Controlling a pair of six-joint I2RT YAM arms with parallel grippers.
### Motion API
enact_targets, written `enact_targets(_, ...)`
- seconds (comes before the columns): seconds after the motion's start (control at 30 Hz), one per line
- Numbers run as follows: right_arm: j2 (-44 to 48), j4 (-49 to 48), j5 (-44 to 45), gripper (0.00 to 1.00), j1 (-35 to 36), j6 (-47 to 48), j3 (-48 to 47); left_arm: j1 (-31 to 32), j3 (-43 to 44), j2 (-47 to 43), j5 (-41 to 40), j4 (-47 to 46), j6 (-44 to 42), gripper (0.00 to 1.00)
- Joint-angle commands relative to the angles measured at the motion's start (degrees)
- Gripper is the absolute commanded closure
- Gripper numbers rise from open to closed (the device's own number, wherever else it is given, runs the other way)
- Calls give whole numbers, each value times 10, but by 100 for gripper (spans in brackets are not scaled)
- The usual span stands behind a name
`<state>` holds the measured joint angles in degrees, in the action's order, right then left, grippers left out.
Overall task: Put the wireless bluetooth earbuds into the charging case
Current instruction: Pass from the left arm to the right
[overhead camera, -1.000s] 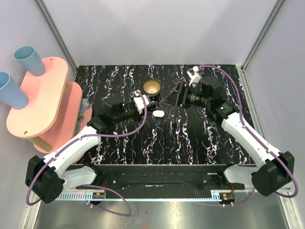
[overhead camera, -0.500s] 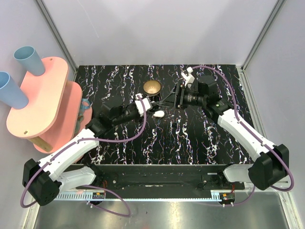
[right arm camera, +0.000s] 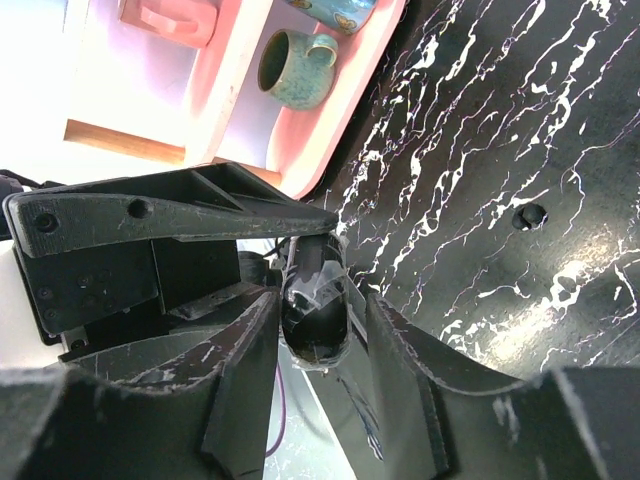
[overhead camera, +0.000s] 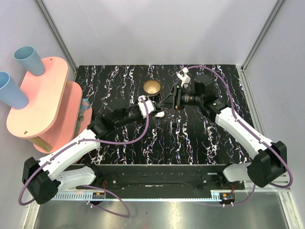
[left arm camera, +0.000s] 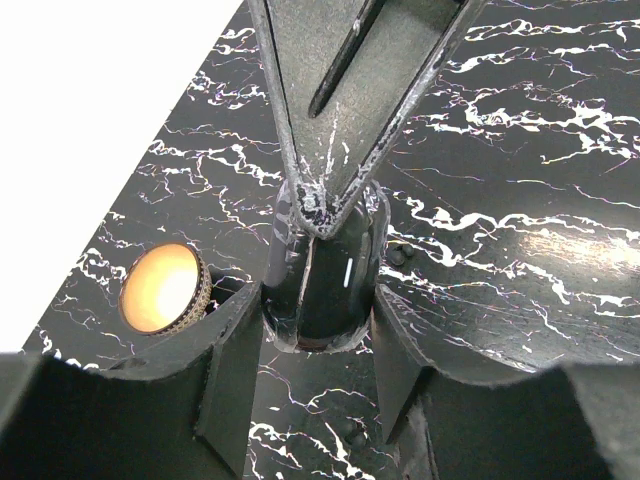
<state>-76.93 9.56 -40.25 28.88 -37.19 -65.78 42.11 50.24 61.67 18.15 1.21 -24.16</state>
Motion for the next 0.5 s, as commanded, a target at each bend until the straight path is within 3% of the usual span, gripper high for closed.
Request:
enact_targets(0.0,-2,6,-25,52,10,20,-27,5,32,1,-18,-20,-5,91)
enact_targets(0.17,-2,23,-13,56,14,36,-34,9,33,2,-22,-21,-7,91)
enact_targets(0.33,4,23,-8,78,14,41,-33,10,32,0,-22,-21,-6,91)
enact_targets(0.4,9,18,-6,92,15,46,-31,10,32,-1,-20,-21,-7,90)
enact_targets(0.47,13,8,3,99,14,51,-25,10,32,-2,-20,-21,-3,86)
